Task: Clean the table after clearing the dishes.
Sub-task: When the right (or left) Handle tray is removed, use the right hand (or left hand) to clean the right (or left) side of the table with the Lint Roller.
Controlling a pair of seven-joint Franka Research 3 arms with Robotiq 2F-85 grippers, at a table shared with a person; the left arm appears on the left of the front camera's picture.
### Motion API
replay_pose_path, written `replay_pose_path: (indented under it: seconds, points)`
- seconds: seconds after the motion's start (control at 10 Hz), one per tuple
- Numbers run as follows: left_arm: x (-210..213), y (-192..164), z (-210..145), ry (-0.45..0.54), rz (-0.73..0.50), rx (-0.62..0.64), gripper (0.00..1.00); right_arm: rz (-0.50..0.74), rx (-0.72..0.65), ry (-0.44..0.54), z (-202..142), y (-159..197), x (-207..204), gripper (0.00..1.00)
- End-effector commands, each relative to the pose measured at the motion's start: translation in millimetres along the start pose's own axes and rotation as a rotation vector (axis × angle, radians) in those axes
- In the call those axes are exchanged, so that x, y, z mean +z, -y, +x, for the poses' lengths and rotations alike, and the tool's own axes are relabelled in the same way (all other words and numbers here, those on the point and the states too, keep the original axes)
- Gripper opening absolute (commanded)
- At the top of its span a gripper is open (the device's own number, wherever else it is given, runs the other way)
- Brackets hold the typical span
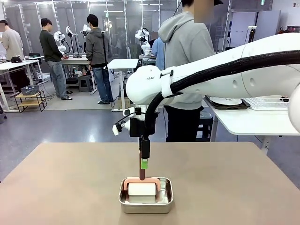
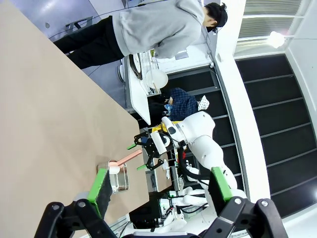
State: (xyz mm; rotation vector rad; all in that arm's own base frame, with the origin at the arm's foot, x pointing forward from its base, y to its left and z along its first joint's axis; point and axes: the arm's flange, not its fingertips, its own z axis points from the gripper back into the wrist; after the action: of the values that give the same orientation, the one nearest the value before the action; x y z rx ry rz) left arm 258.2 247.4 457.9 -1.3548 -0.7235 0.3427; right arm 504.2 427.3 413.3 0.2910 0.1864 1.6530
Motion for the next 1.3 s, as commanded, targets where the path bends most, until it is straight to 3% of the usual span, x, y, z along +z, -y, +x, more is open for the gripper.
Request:
replay_pose_path:
  seconds: [0.0,0.8,1.2]
  points:
    - [2,3,1,0.001,-0.015,-0.012,1.0,0.0,0.001,-0.009,8,0,0,0.79]
    - [2,3,1,0.001,-0.015,-0.012,1.0,0.032,-0.022,-0.021,11,0,-2,0.02]
    - [2,3,1,0.001,-0.015,-0.012,1.0,-0.05,-0.084,-0.07,10,-12,20,0.02]
